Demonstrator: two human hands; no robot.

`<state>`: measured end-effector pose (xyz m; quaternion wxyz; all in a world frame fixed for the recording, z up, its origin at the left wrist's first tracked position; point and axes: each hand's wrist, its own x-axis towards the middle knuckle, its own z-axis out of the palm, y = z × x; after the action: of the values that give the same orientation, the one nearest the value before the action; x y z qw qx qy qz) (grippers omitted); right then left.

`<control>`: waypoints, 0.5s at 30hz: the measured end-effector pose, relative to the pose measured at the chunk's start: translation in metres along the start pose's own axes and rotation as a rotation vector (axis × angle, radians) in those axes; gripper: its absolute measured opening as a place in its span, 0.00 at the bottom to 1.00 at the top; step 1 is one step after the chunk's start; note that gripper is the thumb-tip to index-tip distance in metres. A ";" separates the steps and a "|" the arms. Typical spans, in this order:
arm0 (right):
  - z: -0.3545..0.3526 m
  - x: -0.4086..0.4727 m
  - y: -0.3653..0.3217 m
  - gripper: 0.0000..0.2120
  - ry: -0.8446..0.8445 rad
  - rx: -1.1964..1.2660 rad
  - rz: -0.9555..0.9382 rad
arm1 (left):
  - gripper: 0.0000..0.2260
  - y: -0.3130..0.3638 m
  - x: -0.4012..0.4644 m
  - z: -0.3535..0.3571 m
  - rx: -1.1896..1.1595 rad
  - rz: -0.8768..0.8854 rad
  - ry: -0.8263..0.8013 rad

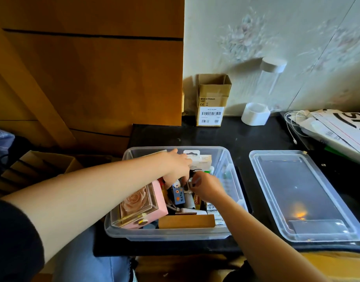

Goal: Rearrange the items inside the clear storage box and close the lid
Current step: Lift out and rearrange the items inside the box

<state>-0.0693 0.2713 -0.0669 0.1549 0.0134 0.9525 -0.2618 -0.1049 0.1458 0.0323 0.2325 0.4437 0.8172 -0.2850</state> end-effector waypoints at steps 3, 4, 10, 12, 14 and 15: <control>0.003 0.001 0.001 0.12 -0.009 -0.013 0.000 | 0.17 -0.001 0.006 0.006 0.075 0.043 0.092; 0.004 0.001 0.000 0.13 -0.017 -0.015 0.000 | 0.16 -0.003 0.006 0.007 0.057 0.060 0.114; -0.002 0.004 -0.002 0.19 -0.083 0.033 0.051 | 0.13 -0.020 -0.002 -0.005 -0.434 0.079 0.127; -0.005 0.006 -0.002 0.19 -0.090 0.112 0.090 | 0.13 -0.026 -0.007 -0.005 -0.537 0.072 0.113; -0.010 0.008 -0.003 0.16 -0.063 0.301 0.169 | 0.11 -0.031 -0.013 -0.003 -0.627 0.043 0.162; -0.013 0.010 -0.003 0.15 -0.041 0.441 0.215 | 0.11 -0.033 -0.016 -0.002 -0.673 0.016 0.199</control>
<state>-0.0825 0.2747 -0.0581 0.1945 0.1430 0.8620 -0.4457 -0.1259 0.1229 0.0526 0.2871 0.3741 0.8806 0.0465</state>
